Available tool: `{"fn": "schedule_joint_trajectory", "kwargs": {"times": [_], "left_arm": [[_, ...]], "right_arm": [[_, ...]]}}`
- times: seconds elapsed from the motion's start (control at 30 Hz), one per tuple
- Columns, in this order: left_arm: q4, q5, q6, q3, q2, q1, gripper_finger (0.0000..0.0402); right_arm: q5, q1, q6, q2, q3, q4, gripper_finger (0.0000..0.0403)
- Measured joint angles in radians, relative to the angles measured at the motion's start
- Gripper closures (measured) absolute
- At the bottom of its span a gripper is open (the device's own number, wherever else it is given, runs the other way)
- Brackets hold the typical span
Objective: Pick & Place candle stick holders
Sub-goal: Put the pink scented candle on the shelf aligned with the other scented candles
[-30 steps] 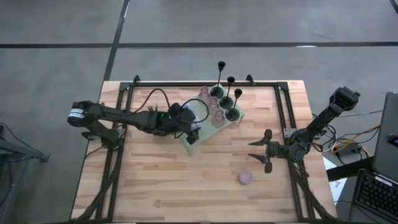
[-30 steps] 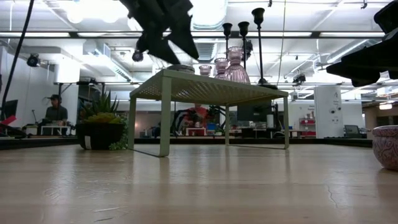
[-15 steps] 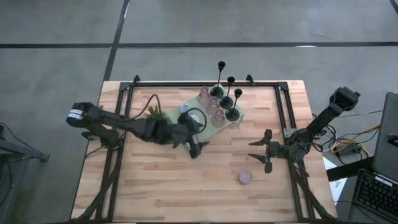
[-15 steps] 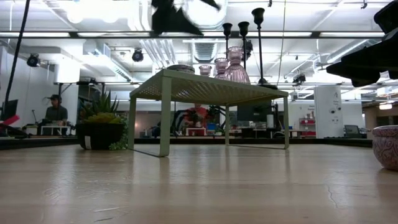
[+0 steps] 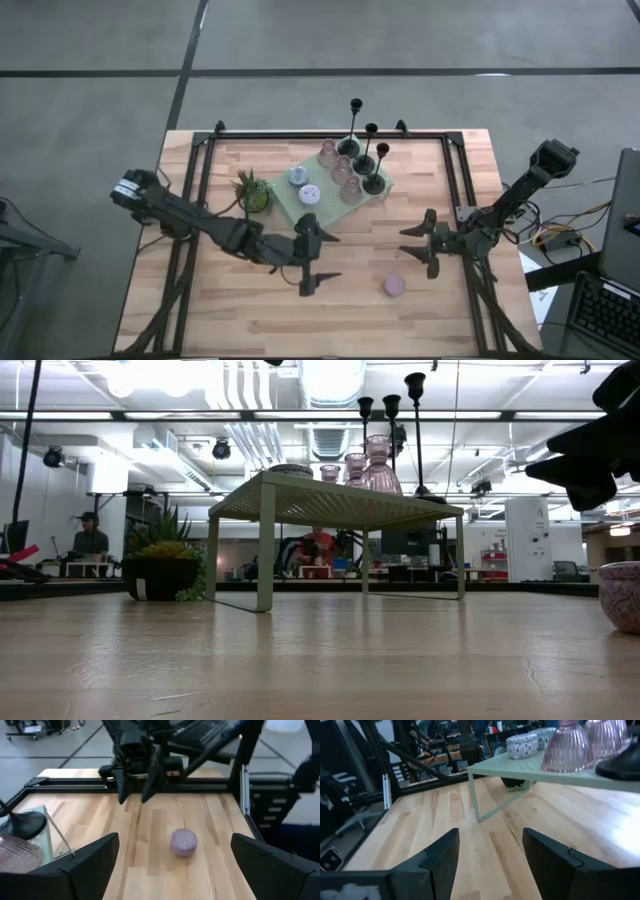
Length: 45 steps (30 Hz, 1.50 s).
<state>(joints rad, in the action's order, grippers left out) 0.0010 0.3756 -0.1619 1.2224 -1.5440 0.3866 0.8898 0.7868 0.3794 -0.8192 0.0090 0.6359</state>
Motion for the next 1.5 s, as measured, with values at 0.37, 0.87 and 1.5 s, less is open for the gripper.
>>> {"fn": "schedule_joint_trajectory", "kwargs": {"times": [0.37, 0.87, 1.5], "left_arm": [[0.198, 0.007, -0.053, -0.141, -0.019, 0.064, 0.0016], [0.392, 0.019, 0.058, -0.297, 0.03, 0.135, 0.0162], [0.409, 0.056, 0.08, -0.449, 0.202, 0.136, 0.0389]], "right_arm": [[-0.048, 0.0, 0.082, 0.0, 0.0, 0.008, 0.0193], [-0.257, 0.001, 0.11, 0.0, 0.116, -0.157, 0.0193], [-0.312, 0.009, 0.293, -0.002, 0.254, -0.534, 0.0193]]}}
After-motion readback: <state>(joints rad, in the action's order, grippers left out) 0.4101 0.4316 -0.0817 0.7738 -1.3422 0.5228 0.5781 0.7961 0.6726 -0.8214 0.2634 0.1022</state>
